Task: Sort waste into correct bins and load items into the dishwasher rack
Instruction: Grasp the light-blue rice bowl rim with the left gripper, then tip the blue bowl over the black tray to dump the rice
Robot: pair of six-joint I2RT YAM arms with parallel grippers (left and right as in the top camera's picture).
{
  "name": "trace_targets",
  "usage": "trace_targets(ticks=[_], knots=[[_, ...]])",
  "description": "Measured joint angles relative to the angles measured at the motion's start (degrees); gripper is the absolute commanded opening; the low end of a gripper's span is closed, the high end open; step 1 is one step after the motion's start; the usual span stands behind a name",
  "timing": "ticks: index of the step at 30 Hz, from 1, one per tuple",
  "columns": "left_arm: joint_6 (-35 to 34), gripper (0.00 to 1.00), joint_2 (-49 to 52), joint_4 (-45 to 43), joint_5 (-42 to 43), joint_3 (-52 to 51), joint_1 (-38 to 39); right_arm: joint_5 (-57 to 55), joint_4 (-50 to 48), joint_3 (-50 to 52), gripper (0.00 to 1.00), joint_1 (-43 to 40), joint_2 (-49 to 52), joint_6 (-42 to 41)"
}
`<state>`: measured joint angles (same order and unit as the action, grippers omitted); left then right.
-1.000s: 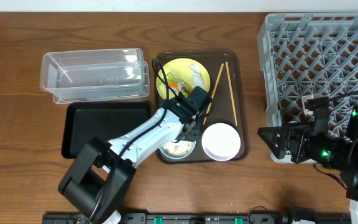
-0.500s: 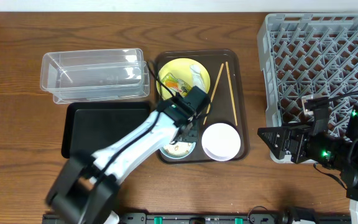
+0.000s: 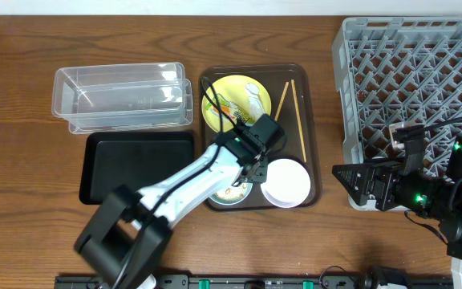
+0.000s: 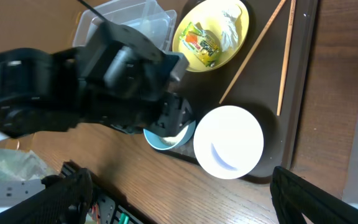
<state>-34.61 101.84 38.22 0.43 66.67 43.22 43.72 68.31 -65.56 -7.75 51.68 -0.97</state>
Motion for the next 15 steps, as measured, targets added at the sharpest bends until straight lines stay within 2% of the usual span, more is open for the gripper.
trace_targets(ticks=[5, 7, 15], knots=[[-1.0, 0.13, 1.4, -0.5, 0.0, 0.0, 0.0, 0.0, 0.0, 0.0, 0.90, 0.0, 0.0, 0.0], [-1.3, 0.07, 1.4, -0.4, 0.1, 0.0, 0.0, 0.0, 0.0, 0.0, 0.90, 0.0, 0.0, 0.0], [-1.4, 0.06, 1.3, -0.2, -0.1, 0.0, 0.3, 0.0, 0.0, 0.0, 0.91, 0.0, 0.0, 0.0]])
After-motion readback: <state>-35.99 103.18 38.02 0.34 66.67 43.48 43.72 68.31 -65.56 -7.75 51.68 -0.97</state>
